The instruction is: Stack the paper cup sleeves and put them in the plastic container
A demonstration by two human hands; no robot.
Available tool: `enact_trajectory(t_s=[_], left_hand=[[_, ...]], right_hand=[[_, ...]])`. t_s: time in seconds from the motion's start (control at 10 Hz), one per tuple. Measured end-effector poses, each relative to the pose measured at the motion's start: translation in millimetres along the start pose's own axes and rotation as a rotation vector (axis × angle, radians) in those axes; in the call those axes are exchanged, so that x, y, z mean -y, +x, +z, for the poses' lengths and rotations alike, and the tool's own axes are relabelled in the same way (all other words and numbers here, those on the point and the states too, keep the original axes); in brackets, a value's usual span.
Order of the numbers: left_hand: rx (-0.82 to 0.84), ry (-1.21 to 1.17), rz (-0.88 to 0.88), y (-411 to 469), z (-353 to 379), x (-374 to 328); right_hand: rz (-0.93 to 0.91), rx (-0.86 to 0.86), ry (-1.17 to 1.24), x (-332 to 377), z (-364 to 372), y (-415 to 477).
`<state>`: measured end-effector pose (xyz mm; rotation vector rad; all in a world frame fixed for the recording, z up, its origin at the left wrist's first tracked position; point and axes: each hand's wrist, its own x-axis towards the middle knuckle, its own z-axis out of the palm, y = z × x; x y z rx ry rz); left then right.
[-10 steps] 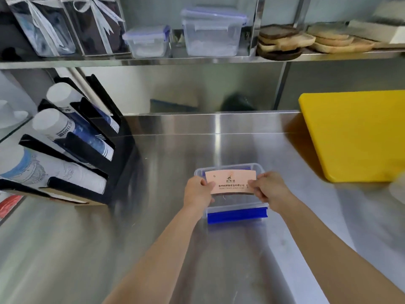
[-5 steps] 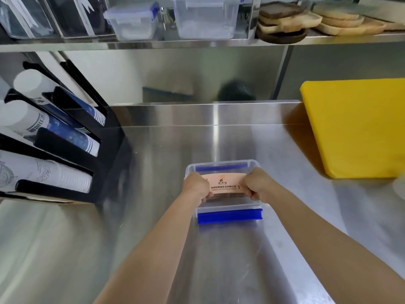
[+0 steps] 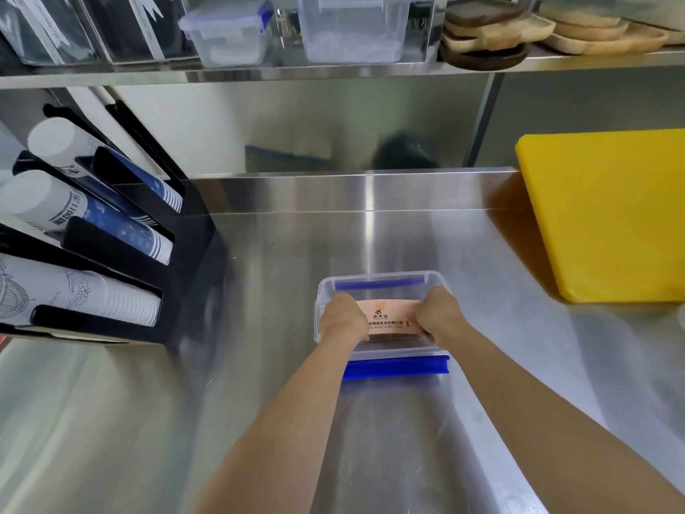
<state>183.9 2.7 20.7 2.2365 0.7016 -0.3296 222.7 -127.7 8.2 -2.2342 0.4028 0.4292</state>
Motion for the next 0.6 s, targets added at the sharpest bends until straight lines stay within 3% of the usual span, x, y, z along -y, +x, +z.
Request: enact_trajectory(t_s=[0.3, 0.4, 0.6], left_hand=[[0.012, 0.035, 0.004, -0.4, -4.7, -1.0], [0.038, -0.015, -0.012, -4.7, -12.5, -3.0], [-0.069, 0.111, 0.092, -19.1, -50.2, -13.3]], right_hand=[[-0.063, -0.054, -0.134, -0.6, 3.6, -0.9], [-0.065, -0.060, -0.117, 2.2, -1.0, -5.6], [-0.138, -0.034, 0.010, 22.0, -36.4, -20.8]])
